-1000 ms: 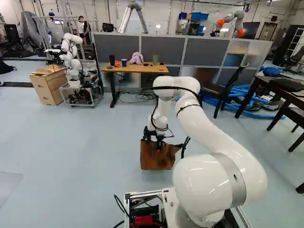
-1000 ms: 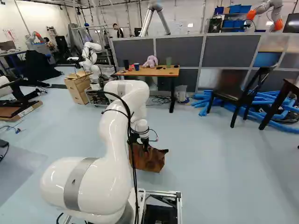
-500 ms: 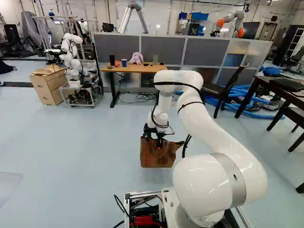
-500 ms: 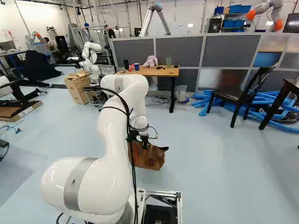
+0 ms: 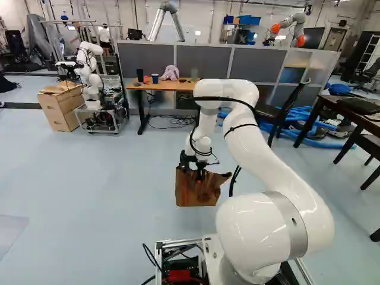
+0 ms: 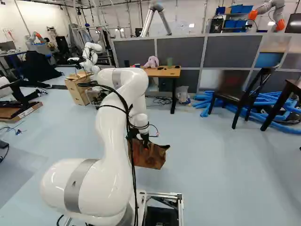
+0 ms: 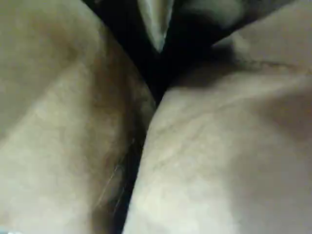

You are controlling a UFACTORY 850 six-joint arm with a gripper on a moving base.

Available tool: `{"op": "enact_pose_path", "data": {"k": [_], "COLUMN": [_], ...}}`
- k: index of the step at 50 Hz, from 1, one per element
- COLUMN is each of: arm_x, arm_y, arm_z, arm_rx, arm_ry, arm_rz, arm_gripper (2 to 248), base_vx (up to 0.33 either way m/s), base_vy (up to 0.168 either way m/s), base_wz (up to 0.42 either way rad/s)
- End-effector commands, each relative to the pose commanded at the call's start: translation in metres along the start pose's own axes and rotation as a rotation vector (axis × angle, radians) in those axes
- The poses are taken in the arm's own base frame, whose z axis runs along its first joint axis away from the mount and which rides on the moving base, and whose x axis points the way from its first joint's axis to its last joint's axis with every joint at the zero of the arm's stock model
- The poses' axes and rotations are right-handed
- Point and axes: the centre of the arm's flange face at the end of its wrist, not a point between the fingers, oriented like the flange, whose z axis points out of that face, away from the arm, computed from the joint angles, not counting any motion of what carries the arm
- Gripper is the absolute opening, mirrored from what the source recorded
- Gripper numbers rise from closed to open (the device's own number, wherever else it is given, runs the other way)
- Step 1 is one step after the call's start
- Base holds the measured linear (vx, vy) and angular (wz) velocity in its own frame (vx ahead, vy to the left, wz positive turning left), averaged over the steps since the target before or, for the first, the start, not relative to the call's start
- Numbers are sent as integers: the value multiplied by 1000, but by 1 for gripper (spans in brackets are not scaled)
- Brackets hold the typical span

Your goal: Pick up the bag on the ground and place it on the table

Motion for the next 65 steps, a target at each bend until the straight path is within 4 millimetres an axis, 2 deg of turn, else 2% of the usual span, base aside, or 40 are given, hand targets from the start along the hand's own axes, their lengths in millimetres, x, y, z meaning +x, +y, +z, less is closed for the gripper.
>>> {"op": "enact_pose_path", "data": {"k": [65], "arm_x": [-2], "arm_y": [-12], "arm_z": [-99], "arm_rx": [-73], "arm_ry": [10], "arm_rz": [0], "arm_gripper": [18], "base_vx": [0], "base_vy": [0], "base_wz": [0]}}
